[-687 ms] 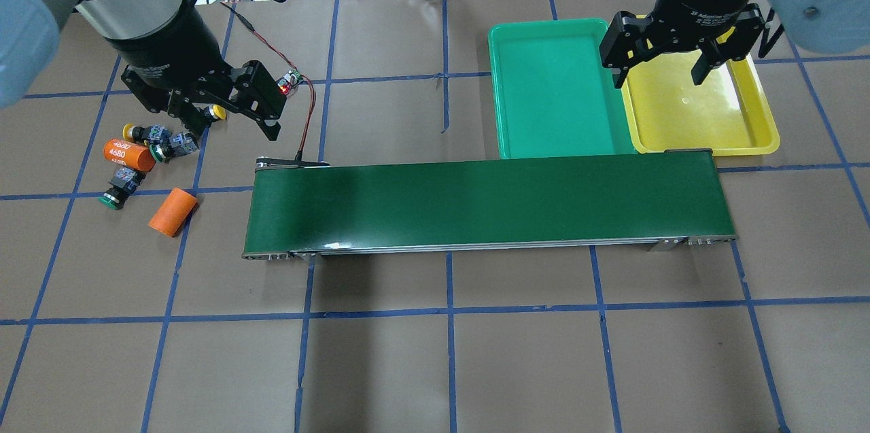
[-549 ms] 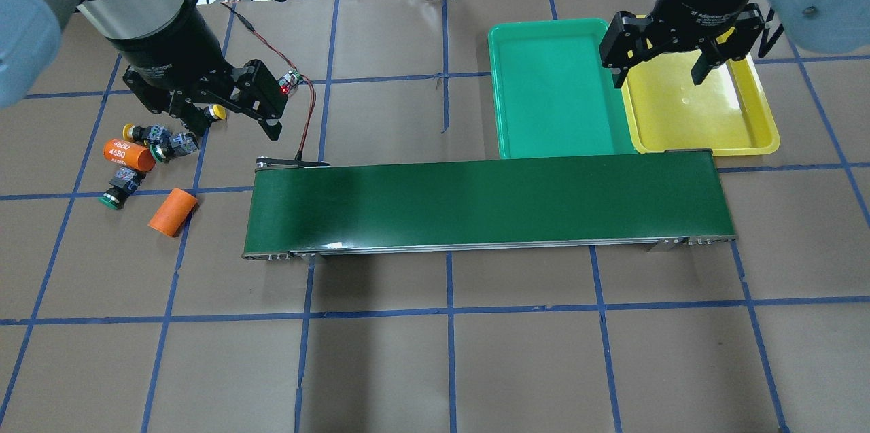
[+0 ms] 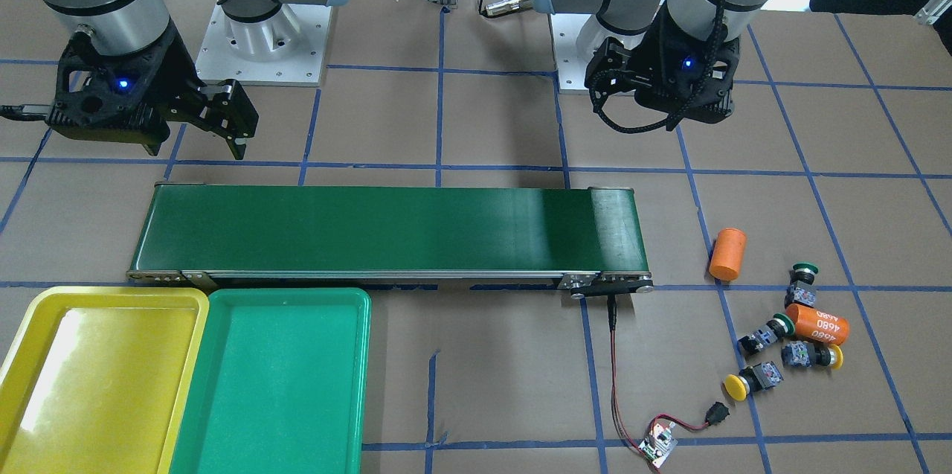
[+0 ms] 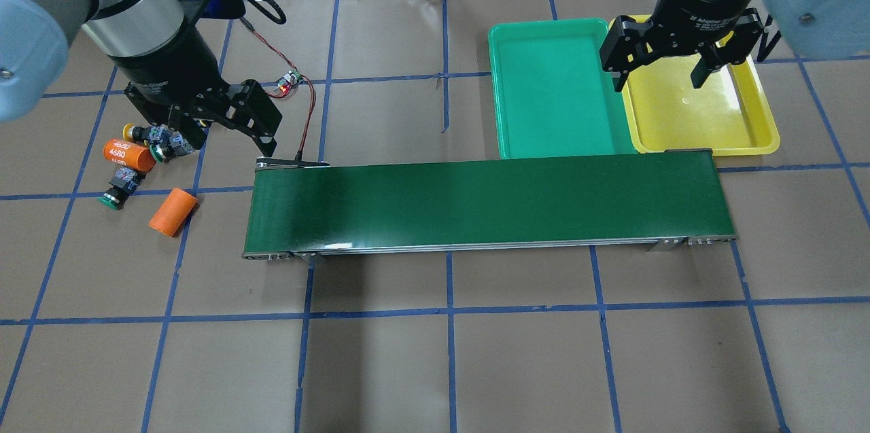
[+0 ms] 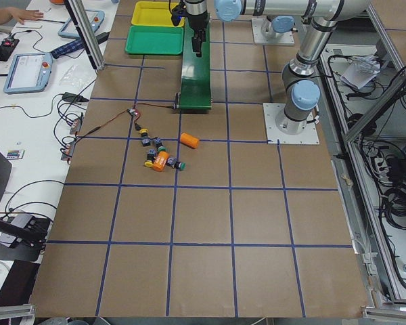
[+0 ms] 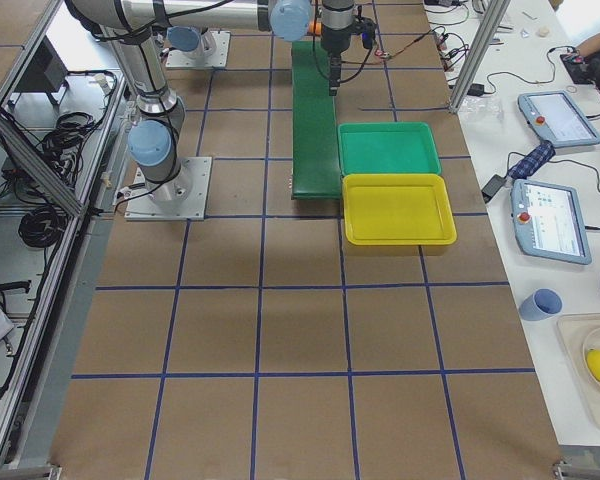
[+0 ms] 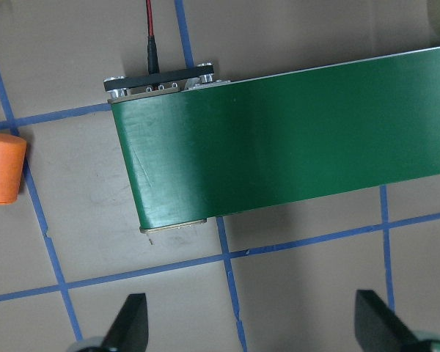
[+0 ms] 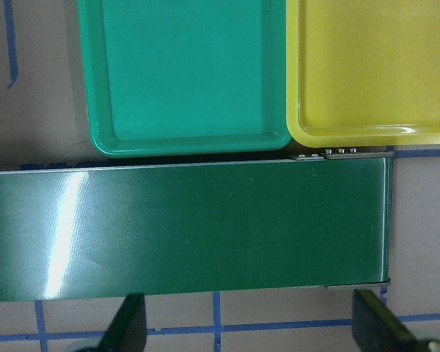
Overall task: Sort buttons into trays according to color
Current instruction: 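Reach the left gripper down to the orange cylinder beside the buttons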
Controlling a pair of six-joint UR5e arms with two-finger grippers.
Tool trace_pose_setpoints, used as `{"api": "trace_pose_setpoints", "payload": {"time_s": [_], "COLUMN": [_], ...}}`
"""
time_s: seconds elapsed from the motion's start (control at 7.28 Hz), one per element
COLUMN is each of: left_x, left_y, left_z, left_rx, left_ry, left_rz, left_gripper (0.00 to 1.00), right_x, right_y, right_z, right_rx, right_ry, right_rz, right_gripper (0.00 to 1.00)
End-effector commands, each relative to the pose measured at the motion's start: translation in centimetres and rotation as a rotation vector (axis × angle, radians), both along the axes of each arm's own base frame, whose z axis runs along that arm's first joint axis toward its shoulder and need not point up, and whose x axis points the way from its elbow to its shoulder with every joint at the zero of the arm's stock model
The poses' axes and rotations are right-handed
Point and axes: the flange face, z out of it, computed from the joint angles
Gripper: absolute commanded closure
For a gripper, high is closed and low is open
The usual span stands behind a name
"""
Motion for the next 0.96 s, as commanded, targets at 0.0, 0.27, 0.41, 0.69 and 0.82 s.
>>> {"api": "trace_pose_setpoints", "payload": {"time_s": [0.0, 0.27, 0.41, 0.69, 0.82], "left_x": [5.2, 13.6, 16.2, 19.8, 21.6], "left_y": [-2.0, -4.6, -5.2, -5.6, -6.4], "left_z": [-4.8, -11.0, -13.2, -17.7, -18.9], "left_rx": [-0.008, -0.087, -0.104, -0.042, -0.088], "left_ry": [0.025, 0.035, 0.033, 0.068, 0.055], "left_rz": [-0.122, -0.234, -0.279, -0.280, -0.368], "left_gripper": [0.00, 0.00, 0.00, 0.00, 0.00], "right_x": [-0.2, -0.2, -0.1, -0.1, -0.1], "right_y": [0.0, 0.0, 0.0, 0.0, 0.0], "right_z": [-0.1, -0.1, -0.1, -0.1, -0.1], "right_rx": [0.001, 0.001, 0.001, 0.001, 0.001], "right_ry": [-0.002, -0.002, -0.003, -0.003, -0.005], "right_rz": [-0.003, -0.003, -0.003, -0.003, -0.003], "right_gripper": [0.00, 0.00, 0.00, 0.00, 0.00]}}
